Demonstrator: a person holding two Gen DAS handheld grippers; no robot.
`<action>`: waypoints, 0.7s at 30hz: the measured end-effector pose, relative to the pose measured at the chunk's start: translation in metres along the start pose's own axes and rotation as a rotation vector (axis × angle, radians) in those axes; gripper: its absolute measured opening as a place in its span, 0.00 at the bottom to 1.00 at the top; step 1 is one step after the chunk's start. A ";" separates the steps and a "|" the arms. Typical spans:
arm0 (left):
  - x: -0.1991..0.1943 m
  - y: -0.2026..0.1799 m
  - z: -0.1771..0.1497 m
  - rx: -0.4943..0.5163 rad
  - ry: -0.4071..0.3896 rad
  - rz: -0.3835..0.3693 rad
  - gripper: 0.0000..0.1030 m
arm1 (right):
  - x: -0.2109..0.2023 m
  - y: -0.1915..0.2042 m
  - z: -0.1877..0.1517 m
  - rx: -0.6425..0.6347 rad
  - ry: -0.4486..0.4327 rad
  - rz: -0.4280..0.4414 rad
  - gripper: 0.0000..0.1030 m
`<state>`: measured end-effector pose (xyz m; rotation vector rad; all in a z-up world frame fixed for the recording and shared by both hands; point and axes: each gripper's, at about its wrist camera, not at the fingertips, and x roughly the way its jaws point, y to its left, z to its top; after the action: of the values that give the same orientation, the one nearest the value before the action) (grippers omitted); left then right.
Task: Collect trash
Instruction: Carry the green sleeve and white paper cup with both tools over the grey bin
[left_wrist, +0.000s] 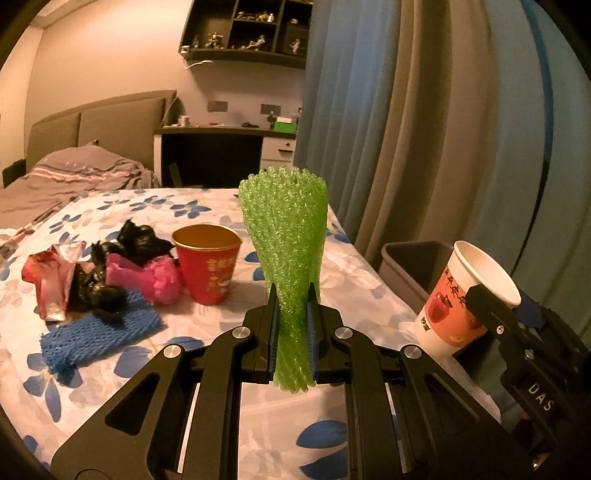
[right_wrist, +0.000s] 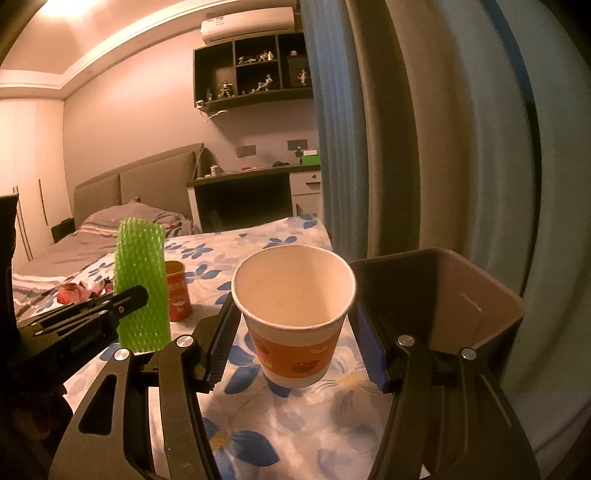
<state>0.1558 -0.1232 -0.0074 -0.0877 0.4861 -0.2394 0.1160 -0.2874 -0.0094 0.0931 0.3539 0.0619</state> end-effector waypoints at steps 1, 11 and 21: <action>0.002 -0.003 0.000 0.004 0.001 -0.005 0.12 | 0.000 -0.002 0.000 0.002 -0.001 -0.005 0.57; 0.016 -0.029 0.001 0.038 0.009 -0.043 0.12 | 0.001 -0.025 0.002 0.002 -0.017 -0.050 0.57; 0.035 -0.065 0.006 0.075 0.010 -0.119 0.12 | 0.007 -0.052 0.007 0.003 -0.037 -0.119 0.57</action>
<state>0.1749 -0.1948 -0.0088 -0.0421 0.4821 -0.3749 0.1278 -0.3389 -0.0102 0.0754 0.3221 -0.0580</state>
